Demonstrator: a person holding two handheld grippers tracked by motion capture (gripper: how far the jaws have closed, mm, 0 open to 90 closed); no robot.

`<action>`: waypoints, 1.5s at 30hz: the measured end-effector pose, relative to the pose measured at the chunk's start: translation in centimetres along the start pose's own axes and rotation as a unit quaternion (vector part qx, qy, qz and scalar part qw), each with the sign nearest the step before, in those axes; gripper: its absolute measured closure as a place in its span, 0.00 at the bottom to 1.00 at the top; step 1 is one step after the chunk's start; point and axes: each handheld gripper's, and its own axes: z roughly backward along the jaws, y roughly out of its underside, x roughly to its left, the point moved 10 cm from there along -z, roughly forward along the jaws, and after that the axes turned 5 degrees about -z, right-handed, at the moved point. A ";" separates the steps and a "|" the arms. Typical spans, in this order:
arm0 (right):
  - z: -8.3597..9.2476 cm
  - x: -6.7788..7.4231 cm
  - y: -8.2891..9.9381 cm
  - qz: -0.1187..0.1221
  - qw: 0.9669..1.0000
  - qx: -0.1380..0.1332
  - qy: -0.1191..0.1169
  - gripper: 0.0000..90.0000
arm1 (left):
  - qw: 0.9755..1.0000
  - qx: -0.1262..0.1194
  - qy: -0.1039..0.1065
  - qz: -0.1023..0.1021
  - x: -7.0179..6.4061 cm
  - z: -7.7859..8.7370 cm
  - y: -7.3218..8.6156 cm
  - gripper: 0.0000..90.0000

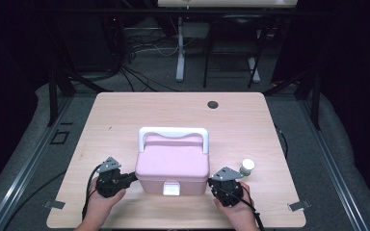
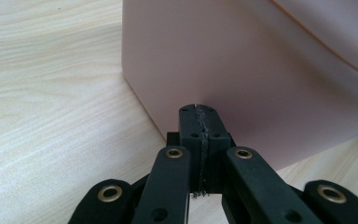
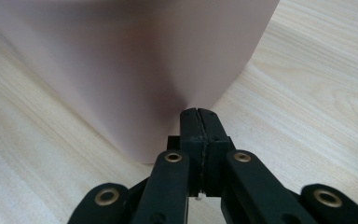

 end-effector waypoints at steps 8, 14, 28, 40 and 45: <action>0.5 0.1 0.4 -0.003 1.000 0.003 -0.002 1.00 | 1.000 0.004 0.006 0.001 -0.7 0.3 0.4 1.00; 0.9 0.2 0.8 0.001 1.000 0.005 -0.003 1.00 | 1.000 0.005 0.011 -0.002 -1.1 0.5 0.6 1.00; 2.0 0.7 1.7 0.008 1.000 0.011 -0.006 1.00 | 1.000 0.011 0.021 -0.010 -2.2 1.0 1.2 1.00; 2.8 1.0 2.4 0.012 1.000 0.014 -0.008 1.00 | 0.999 0.016 0.030 -0.012 -3.1 1.5 1.8 1.00; 3.1 1.2 2.7 0.012 1.000 0.017 -0.011 1.00 | 0.999 0.016 0.033 -0.012 -3.3 1.6 1.9 1.00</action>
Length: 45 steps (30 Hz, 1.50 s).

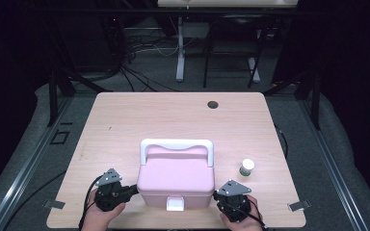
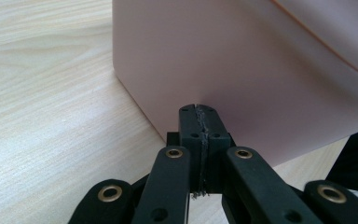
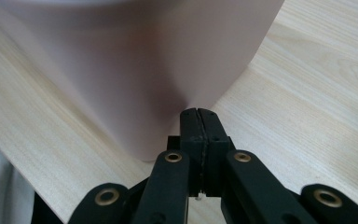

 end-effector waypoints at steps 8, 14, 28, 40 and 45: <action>0.2 0.1 0.2 0.001 1.000 -0.003 -0.001 1.00 | 1.000 0.003 0.002 -0.003 -0.1 0.1 0.1 1.00; 0.0 -0.4 0.2 -0.009 1.000 -0.003 -0.008 0.88 | 1.000 -0.001 0.006 0.005 0.4 0.3 -0.2 0.91; 1.2 -1.6 -1.2 -0.029 0.999 -0.042 -0.007 0.75 | 0.999 -0.033 0.007 0.001 0.8 1.4 -1.6 0.75; 2.6 -2.2 -2.7 -0.040 0.997 -0.068 -0.016 0.65 | 0.999 -0.040 0.009 -0.021 0.9 2.5 -2.9 0.68; 2.9 -2.4 -3.2 -0.034 0.997 -0.070 -0.014 0.63 | 0.999 -0.043 0.009 -0.022 1.1 3.0 -3.5 0.68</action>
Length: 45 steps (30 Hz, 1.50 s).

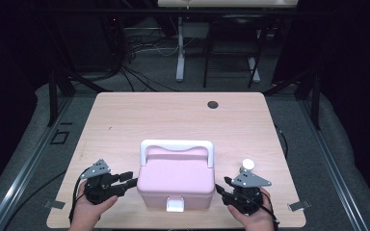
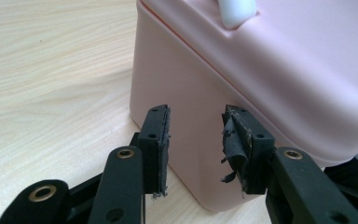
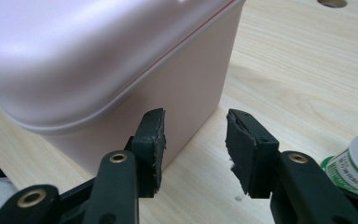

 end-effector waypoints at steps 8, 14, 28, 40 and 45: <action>0.7 -0.4 -1.5 -0.008 1.000 -0.011 -0.005 0.62 | 1.000 -0.009 -0.003 0.009 0.3 0.7 -1.5 0.68; 1.1 -0.4 -3.0 -0.020 0.999 -0.024 -0.017 0.62 | 1.000 -0.017 -0.002 0.013 0.4 1.1 -3.2 0.67; 2.1 -0.4 -7.0 -0.033 0.997 -0.053 -0.047 0.58 | 1.000 -0.016 0.018 0.005 -0.1 0.7 -6.4 0.63; 1.1 0.5 -8.1 -0.024 0.996 -0.054 -0.061 0.57 | 1.000 -0.011 0.024 0.008 -0.1 -0.6 -6.9 0.62; 0.7 0.6 -8.3 -0.027 0.996 -0.053 -0.066 0.57 | 1.000 -0.012 0.023 0.009 0.1 -0.6 -7.1 0.63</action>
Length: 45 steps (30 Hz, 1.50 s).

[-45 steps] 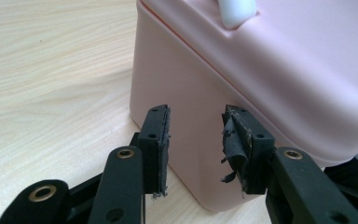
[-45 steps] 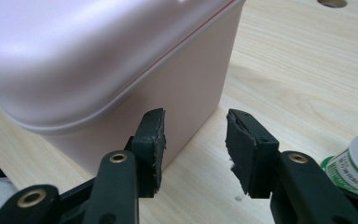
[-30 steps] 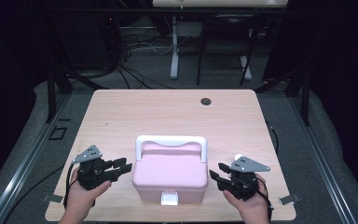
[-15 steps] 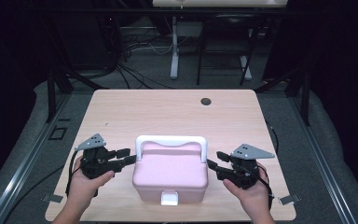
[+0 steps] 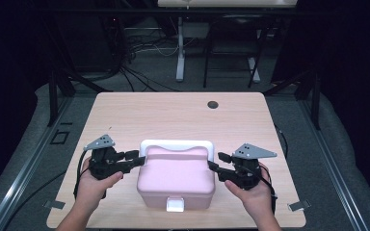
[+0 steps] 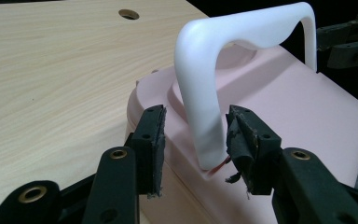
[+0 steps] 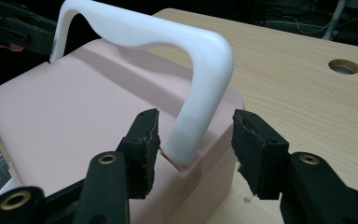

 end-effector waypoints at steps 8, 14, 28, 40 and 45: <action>-1.1 0.0 -0.4 -0.012 1.000 0.007 -0.010 0.60 | 1.000 0.003 0.010 0.001 -0.2 -0.6 -0.5 0.69; -1.5 0.2 -0.4 -0.005 1.000 0.011 -0.011 0.67 | 1.000 0.005 0.010 -0.006 -0.5 -0.9 -0.3 0.73; -0.5 0.9 -0.5 0.017 1.000 -0.008 -0.011 0.74 | 1.000 -0.005 0.007 -0.030 -1.4 0.1 -0.3 0.79; -0.3 1.2 0.1 0.020 1.000 -0.004 -0.017 0.75 | 0.999 -0.003 0.001 -0.045 -1.5 -0.2 0.4 0.79; -0.7 1.1 0.5 0.024 1.000 0.003 -0.014 0.75 | 0.999 -0.005 0.003 -0.042 -1.5 -0.3 0.6 0.80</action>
